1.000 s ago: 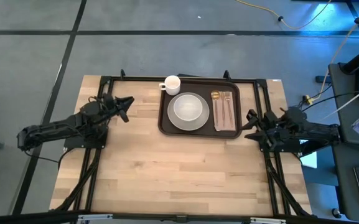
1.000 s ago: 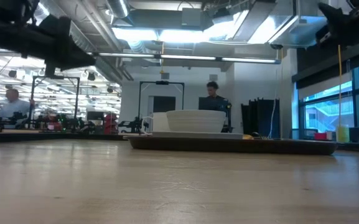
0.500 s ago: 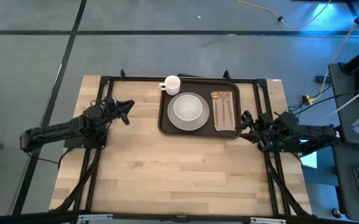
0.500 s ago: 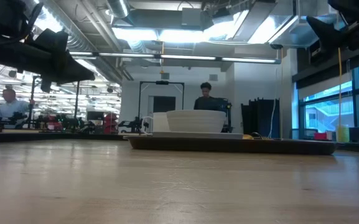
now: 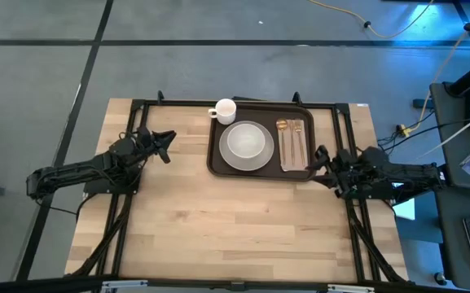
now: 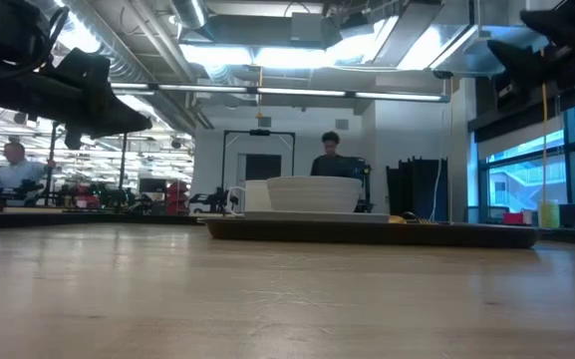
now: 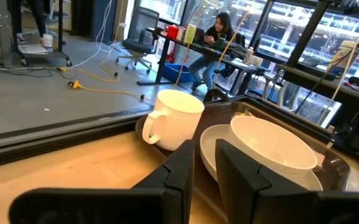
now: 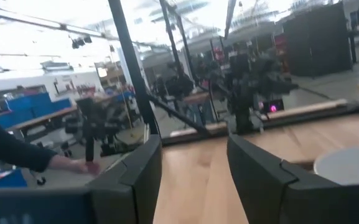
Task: Set up tray
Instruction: Return to Home Position
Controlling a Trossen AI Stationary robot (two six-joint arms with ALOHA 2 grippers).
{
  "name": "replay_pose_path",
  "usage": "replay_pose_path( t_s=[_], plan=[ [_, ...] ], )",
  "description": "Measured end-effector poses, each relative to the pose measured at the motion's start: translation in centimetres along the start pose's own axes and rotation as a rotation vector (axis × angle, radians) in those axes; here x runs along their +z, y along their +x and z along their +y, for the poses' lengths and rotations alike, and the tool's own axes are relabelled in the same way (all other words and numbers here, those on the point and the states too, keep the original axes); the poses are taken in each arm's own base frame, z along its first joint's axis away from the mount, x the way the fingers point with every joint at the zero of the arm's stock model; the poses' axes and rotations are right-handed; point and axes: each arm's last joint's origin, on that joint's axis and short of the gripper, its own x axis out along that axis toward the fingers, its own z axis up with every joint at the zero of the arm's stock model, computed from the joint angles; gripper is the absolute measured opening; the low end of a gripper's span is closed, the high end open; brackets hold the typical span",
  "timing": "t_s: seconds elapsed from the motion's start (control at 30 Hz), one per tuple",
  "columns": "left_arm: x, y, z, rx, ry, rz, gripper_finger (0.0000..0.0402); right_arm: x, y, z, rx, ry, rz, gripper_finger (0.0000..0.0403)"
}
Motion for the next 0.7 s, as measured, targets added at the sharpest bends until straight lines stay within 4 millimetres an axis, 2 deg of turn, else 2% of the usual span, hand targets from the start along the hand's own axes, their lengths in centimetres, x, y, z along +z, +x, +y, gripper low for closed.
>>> replay_pose_path(
  t_s=[0.27, 0.7],
  plan=[
    [0.00, 0.00, 0.00, 0.000, 0.000, 0.000, 0.0061, -0.82, -0.04, -0.25, -0.027, 0.024, 0.085, 0.0181],
    [0.01, 0.00, -0.01, -0.002, 0.000, 0.000, 0.0060, -0.84, -0.04, -0.25, -0.027, 0.025, 0.086, 0.0181]
  ],
)
